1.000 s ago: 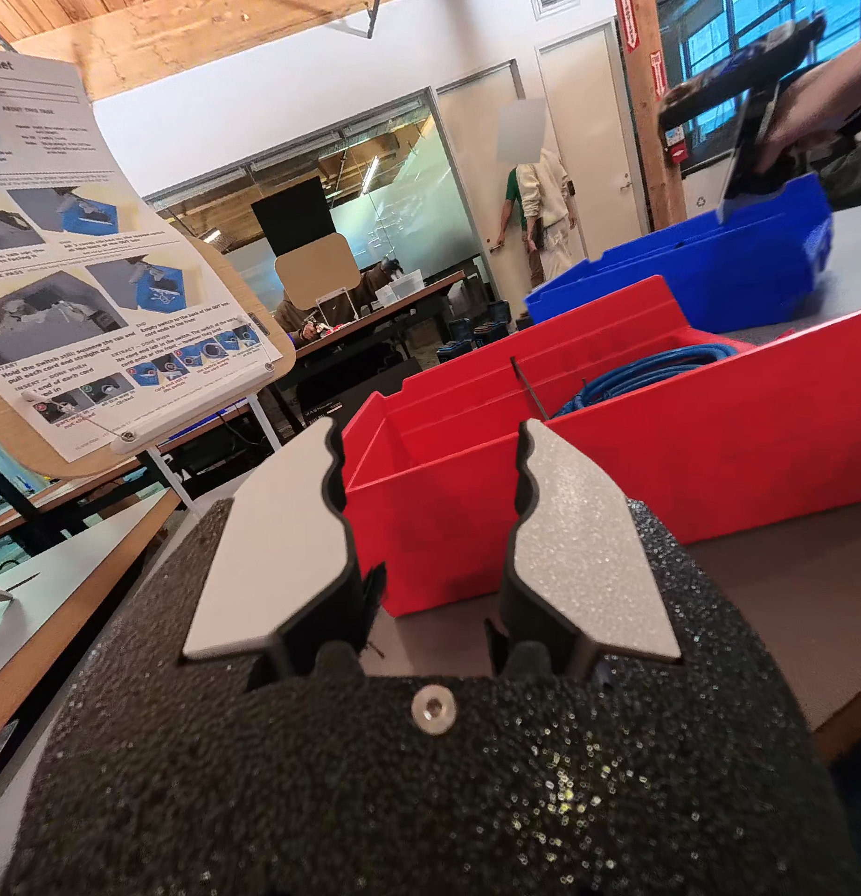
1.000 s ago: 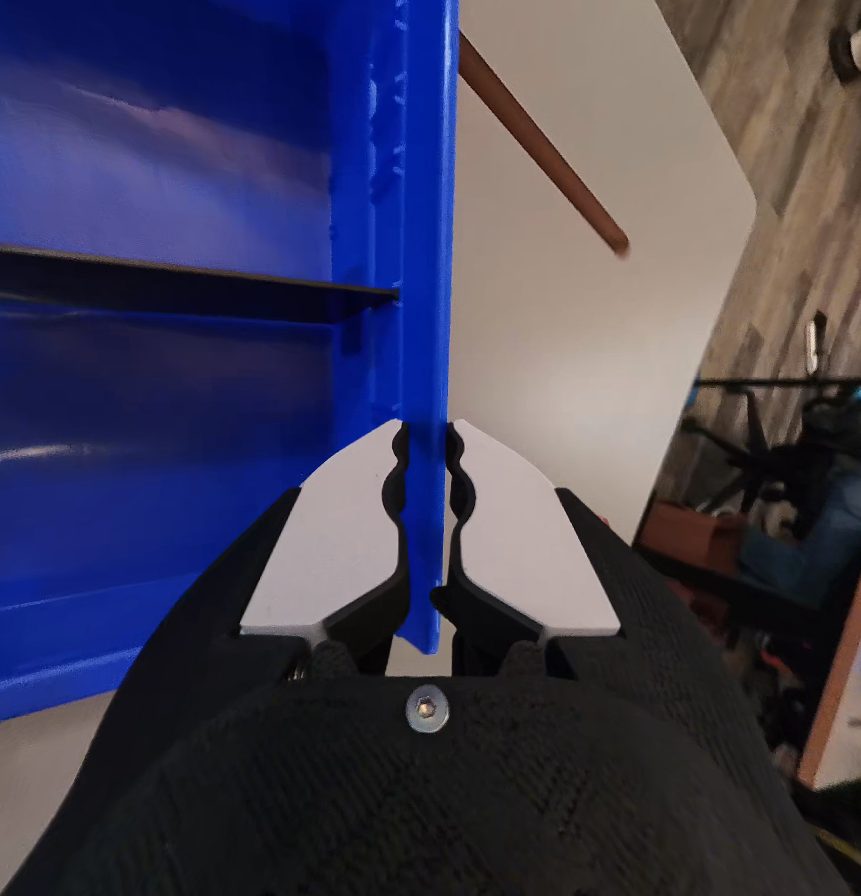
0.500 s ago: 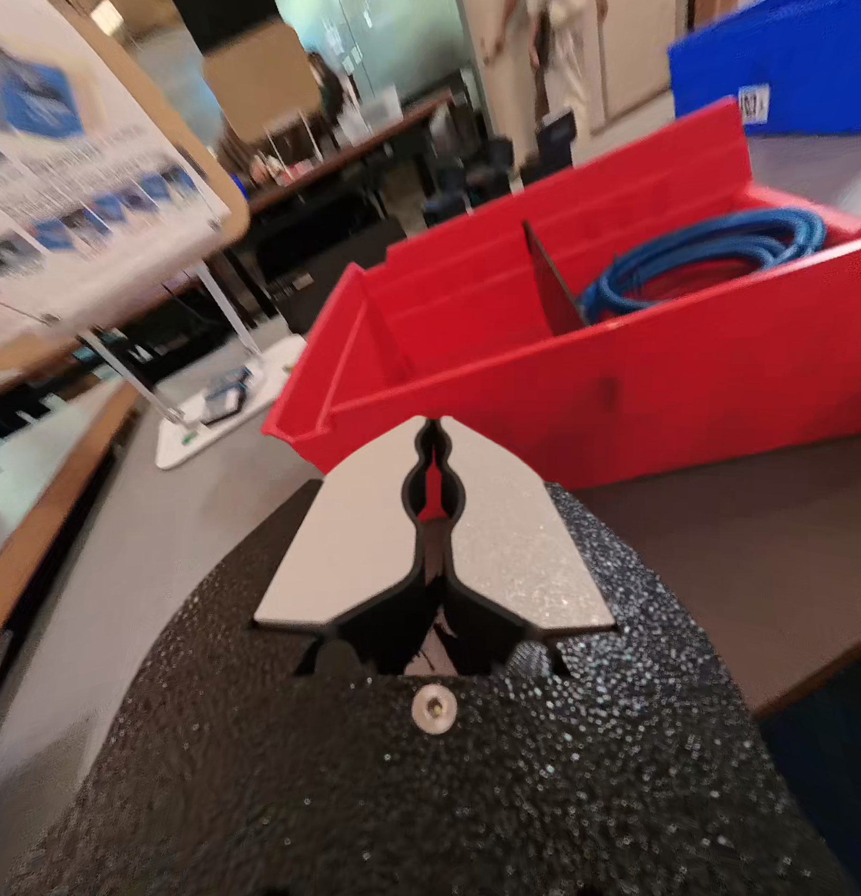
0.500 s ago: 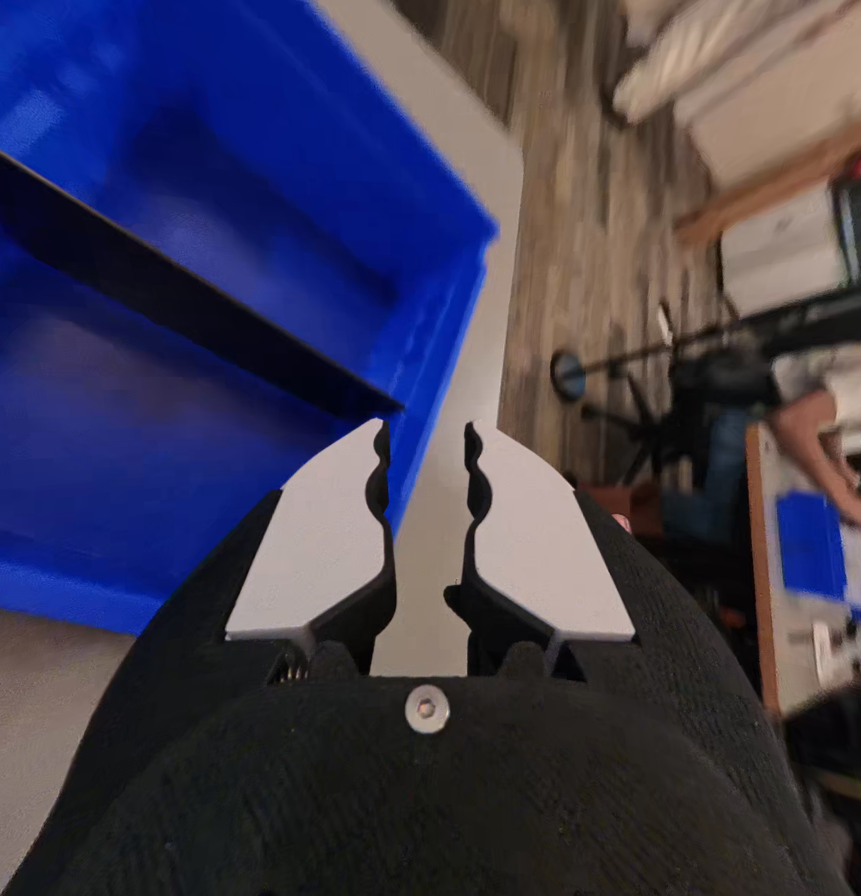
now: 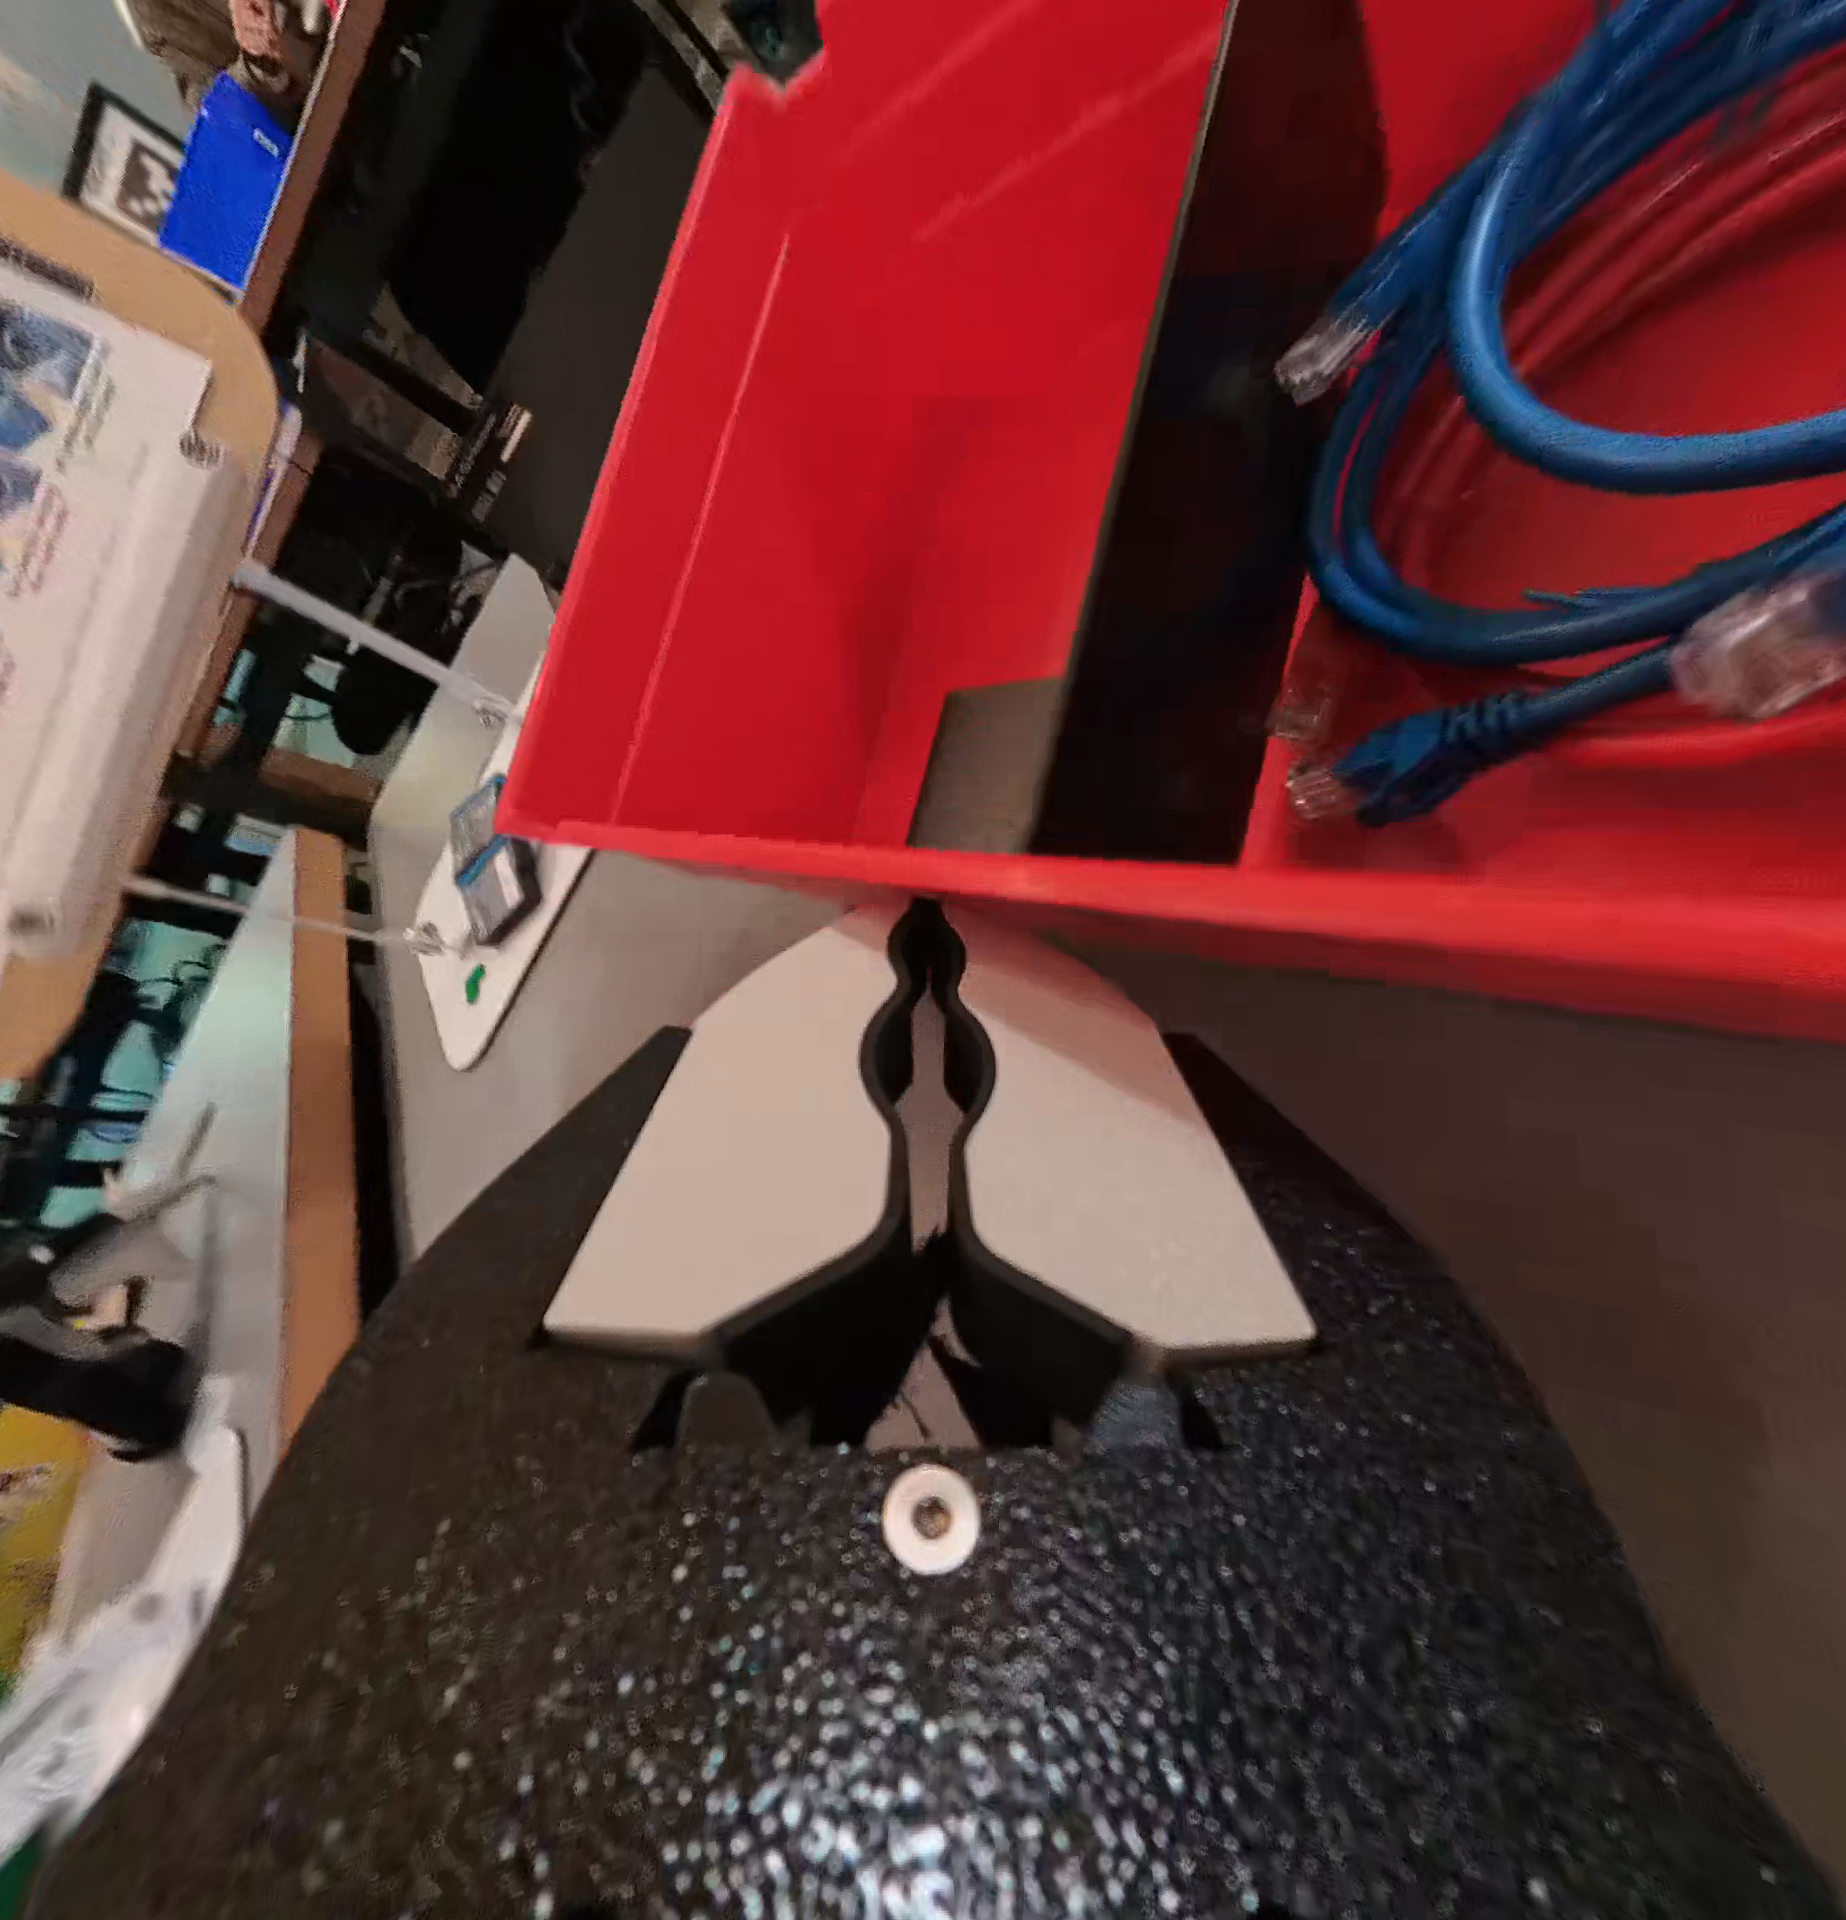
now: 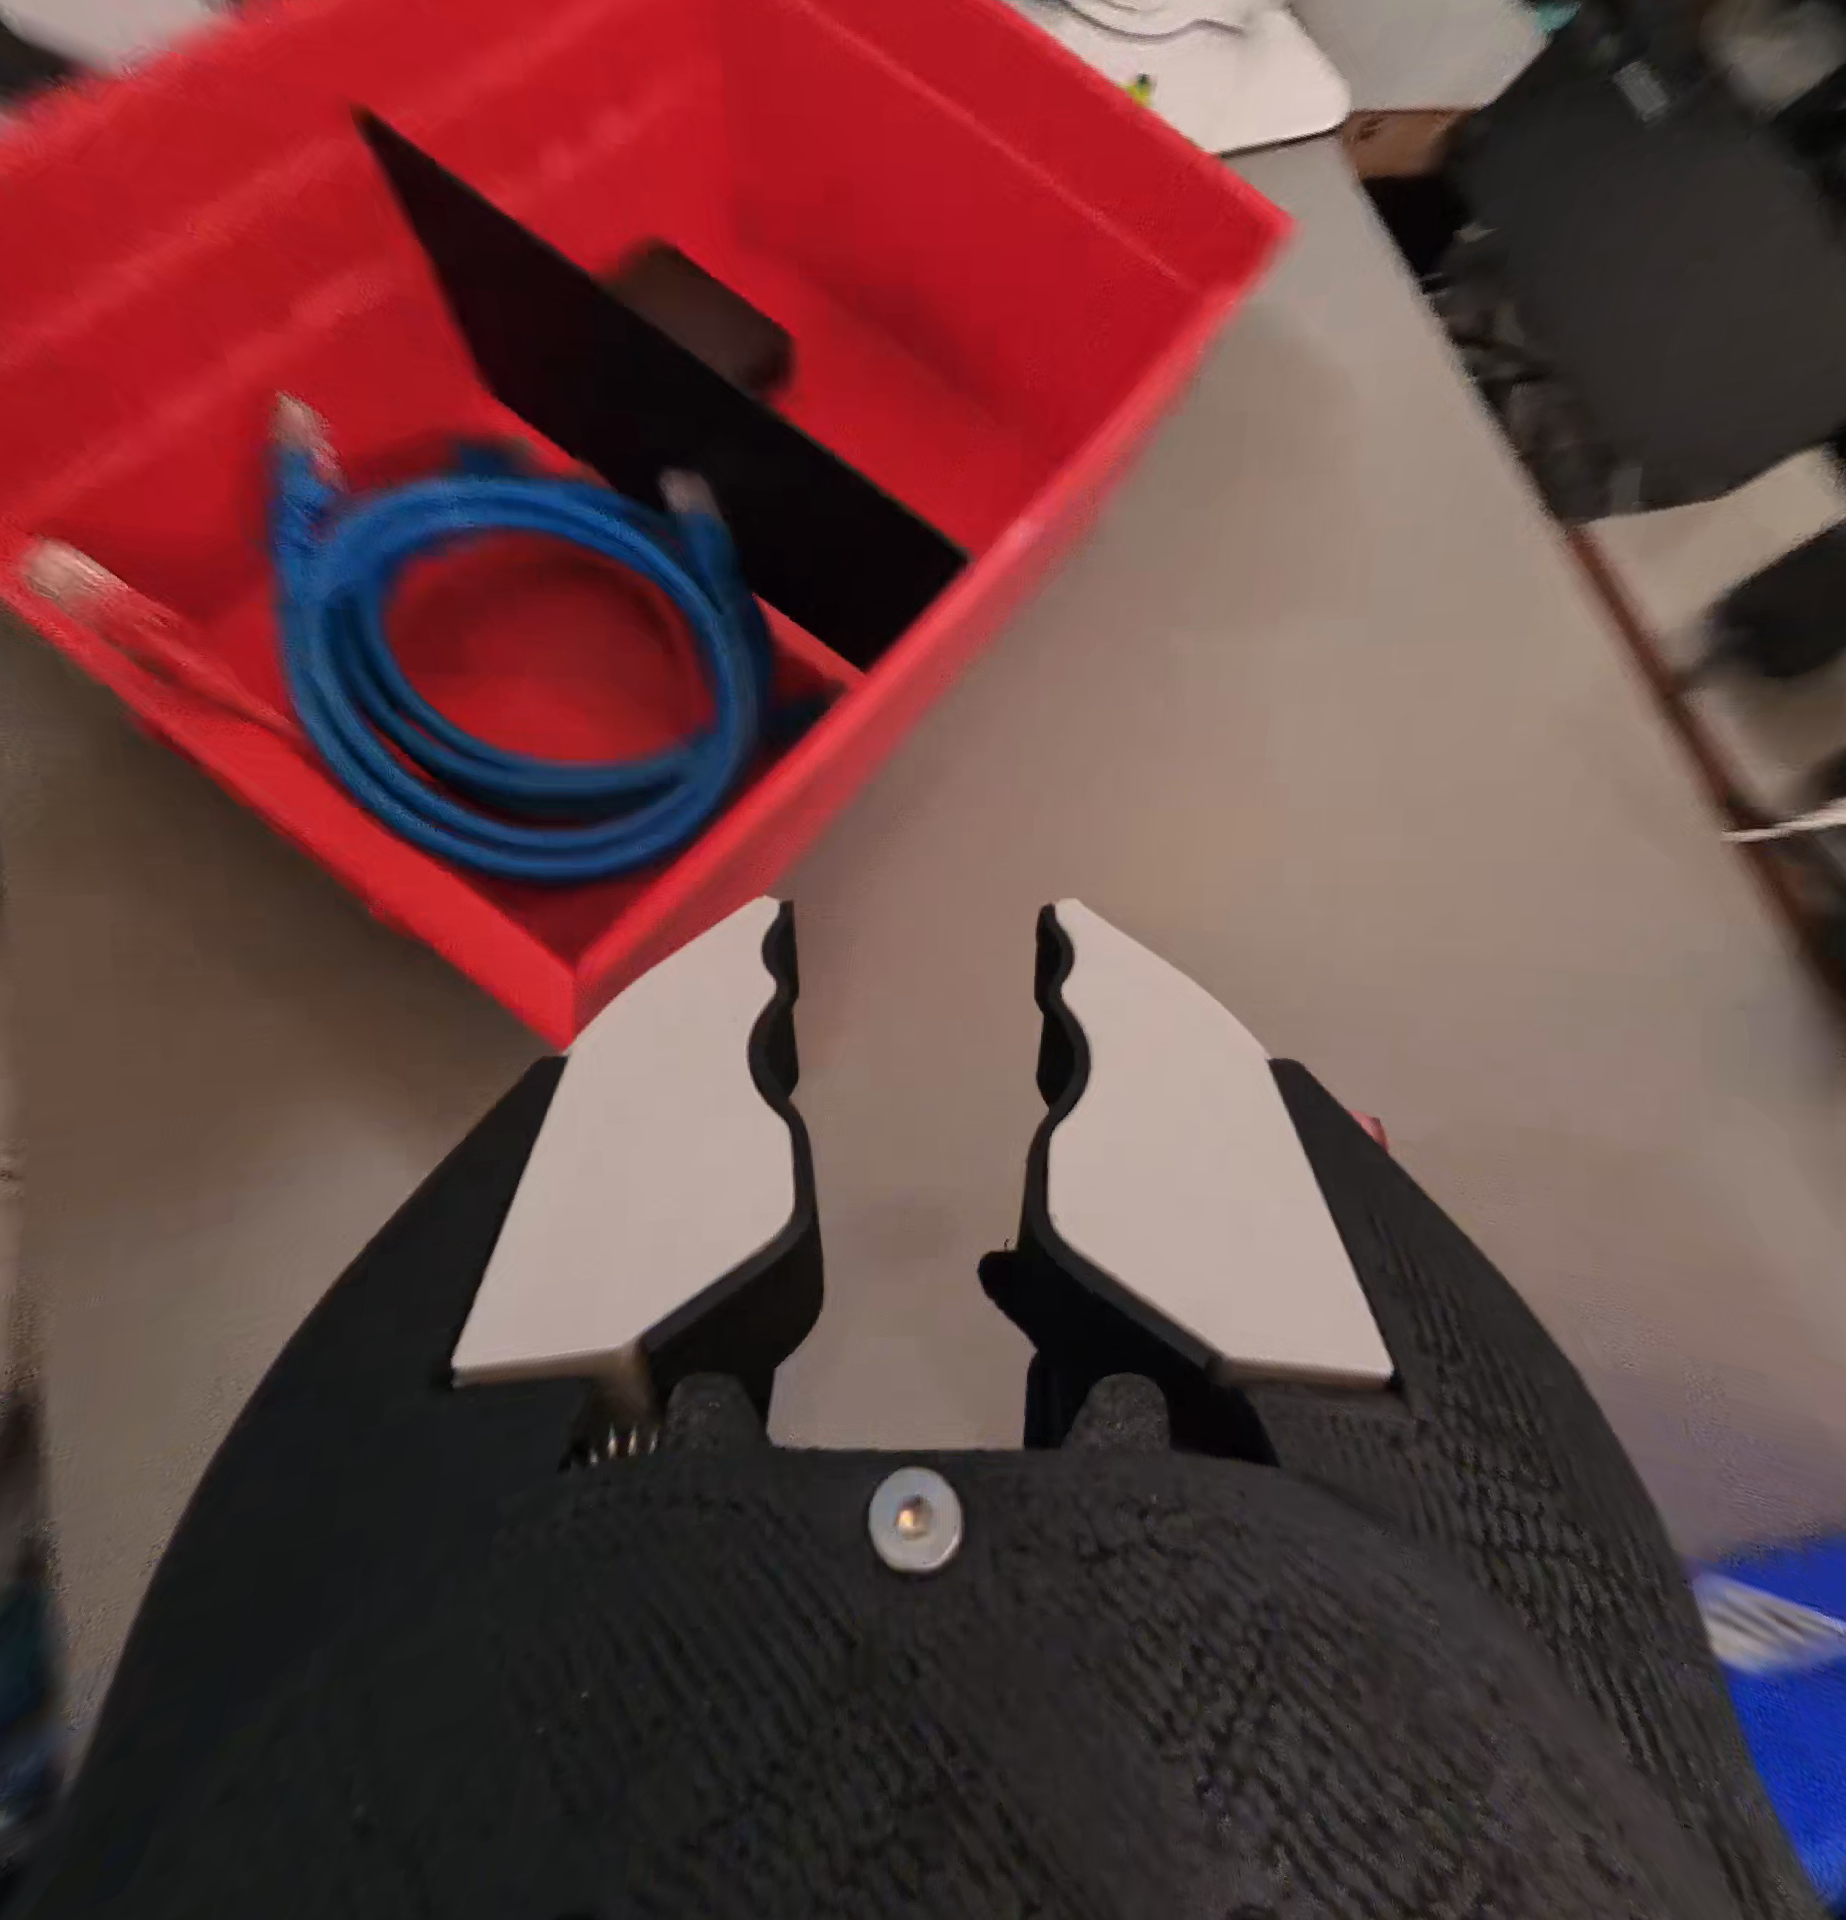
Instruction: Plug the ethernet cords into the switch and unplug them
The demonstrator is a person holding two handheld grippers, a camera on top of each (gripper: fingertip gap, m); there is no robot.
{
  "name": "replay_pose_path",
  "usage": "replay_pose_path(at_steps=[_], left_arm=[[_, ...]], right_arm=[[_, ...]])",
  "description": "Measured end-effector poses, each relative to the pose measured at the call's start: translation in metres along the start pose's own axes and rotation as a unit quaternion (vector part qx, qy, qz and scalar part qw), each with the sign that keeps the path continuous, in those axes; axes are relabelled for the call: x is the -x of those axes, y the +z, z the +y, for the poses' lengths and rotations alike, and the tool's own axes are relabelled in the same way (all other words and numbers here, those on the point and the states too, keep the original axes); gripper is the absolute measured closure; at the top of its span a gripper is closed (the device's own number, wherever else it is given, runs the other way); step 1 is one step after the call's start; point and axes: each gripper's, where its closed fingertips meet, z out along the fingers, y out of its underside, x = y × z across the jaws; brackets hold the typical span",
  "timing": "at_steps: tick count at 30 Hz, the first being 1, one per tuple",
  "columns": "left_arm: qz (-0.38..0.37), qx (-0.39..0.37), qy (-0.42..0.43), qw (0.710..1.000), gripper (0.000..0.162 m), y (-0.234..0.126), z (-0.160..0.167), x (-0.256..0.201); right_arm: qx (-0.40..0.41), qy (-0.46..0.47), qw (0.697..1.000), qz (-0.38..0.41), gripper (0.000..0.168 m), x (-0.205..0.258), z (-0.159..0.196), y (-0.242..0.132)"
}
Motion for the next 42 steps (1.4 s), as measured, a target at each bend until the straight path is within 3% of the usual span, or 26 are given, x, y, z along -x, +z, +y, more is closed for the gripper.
replay_pose_path(at_steps=[5,8,12,17,22,25,28,32,35,39,42], left_arm=[[0.002,0.006,0.050,0.999,0.162,0.034,-0.027,-0.008],[0.000,0.001,0.082,0.997,0.162,0.049,-0.047,-0.011],[0.014,0.012,0.130,0.991,0.162,0.074,-0.074,-0.016],[-0.005,0.007,0.211,0.977,0.162,0.126,-0.116,-0.013],[-0.003,-0.038,0.216,0.976,0.162,0.175,-0.157,-0.017],[-0.027,-0.047,0.208,0.977,0.162,0.192,-0.167,-0.011],[-0.053,-0.080,0.172,0.980,0.162,0.190,-0.165,0.003],[-0.099,-0.116,0.175,0.973,0.162,0.180,-0.143,0.023],[-0.026,-0.189,0.018,0.982,0.160,0.174,-0.128,0.021],[0.049,-0.272,-0.170,0.946,0.147,0.163,-0.132,0.036],[0.076,-0.319,-0.207,0.922,0.135,0.157,-0.137,0.034]], right_arm=[[0.046,0.144,0.985,-0.084,0.118,0.016,-0.003,0.026],[0.107,0.133,0.985,-0.022,0.124,0.002,0.011,0.028],[0.155,0.101,0.980,0.079,0.149,-0.039,0.030,0.014],[0.210,0.083,0.960,0.167,0.152,-0.079,0.053,-0.008],[0.229,-0.001,0.934,0.276,0.156,-0.123,0.068,-0.028],[0.189,-0.023,0.927,0.323,0.148,-0.139,0.060,-0.042],[0.076,0.004,0.931,0.356,0.143,-0.138,0.033,-0.063],[-0.055,0.080,0.941,0.324,0.143,-0.123,0.012,-0.078],[-0.088,0.093,0.946,0.297,0.143,-0.130,-0.004,-0.080],[-0.130,0.116,0.955,0.241,0.141,-0.136,-0.039,-0.075],[-0.197,0.138,0.926,0.292,0.139,-0.155,-0.064,-0.085]])
